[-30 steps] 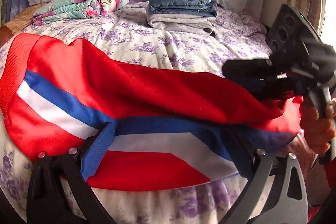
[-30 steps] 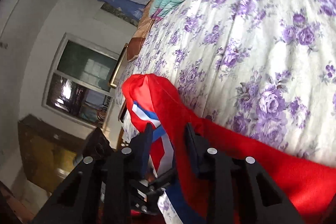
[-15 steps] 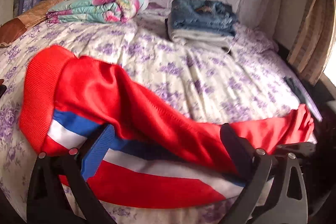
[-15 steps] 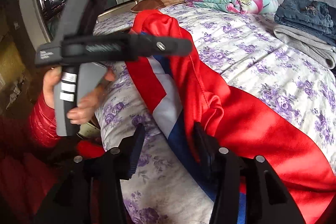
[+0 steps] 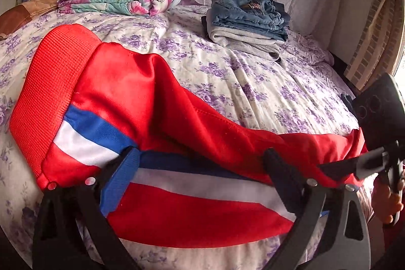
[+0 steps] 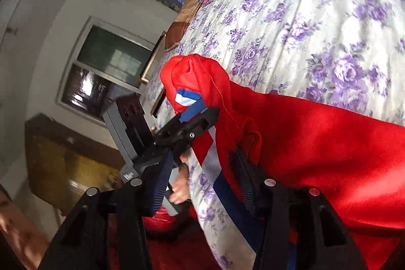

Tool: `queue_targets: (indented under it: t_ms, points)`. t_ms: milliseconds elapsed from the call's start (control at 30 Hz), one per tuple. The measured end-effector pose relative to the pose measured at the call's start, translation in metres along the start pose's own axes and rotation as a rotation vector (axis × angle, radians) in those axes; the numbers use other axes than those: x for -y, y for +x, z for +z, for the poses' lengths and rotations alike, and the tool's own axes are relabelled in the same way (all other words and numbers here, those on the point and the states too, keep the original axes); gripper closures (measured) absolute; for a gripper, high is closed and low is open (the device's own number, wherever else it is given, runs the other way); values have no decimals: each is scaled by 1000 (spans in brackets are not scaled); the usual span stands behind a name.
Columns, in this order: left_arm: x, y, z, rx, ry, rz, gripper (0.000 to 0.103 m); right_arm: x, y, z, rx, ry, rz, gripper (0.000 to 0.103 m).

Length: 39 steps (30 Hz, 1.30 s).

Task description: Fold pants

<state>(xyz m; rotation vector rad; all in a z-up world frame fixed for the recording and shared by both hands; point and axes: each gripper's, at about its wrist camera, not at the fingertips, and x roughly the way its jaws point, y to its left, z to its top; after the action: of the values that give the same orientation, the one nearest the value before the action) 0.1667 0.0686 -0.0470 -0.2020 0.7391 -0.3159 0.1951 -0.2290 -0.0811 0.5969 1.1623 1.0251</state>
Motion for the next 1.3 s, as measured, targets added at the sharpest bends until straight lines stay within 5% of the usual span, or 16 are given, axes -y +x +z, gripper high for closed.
queue_targets:
  t_ms: [167, 367, 633, 833, 867, 900, 1133, 1233, 1300]
  points:
    - [1, 0, 0, 2, 6, -2, 7, 2, 17, 14, -12, 56, -66, 67]
    - [0, -2, -2, 17, 12, -14, 7, 12, 19, 25, 15, 174, -45, 68]
    - [0, -3, -5, 26, 21, -19, 7, 10, 21, 16, -45, 149, -129, 70]
    - [1, -3, -6, 28, 25, -17, 7, 15, 26, 31, 30, 180, -49, 69]
    - [1, -3, -6, 26, 32, -13, 7, 10, 23, 32, 67, 136, -62, 81]
    - [2, -3, -7, 26, 40, -13, 7, 5, 19, 34, 105, 81, -98, 90]
    - [3, 0, -2, 6, 35, -3, 6, -46, 23, 80, 246, -403, -502, 91]
    - [-1, 0, 5, -16, 5, -12, 6, -19, 50, 106, 155, -426, -665, 91]
    - [-6, -4, 9, -34, -29, -35, 7, 8, 56, 114, 116, -344, -636, 92]
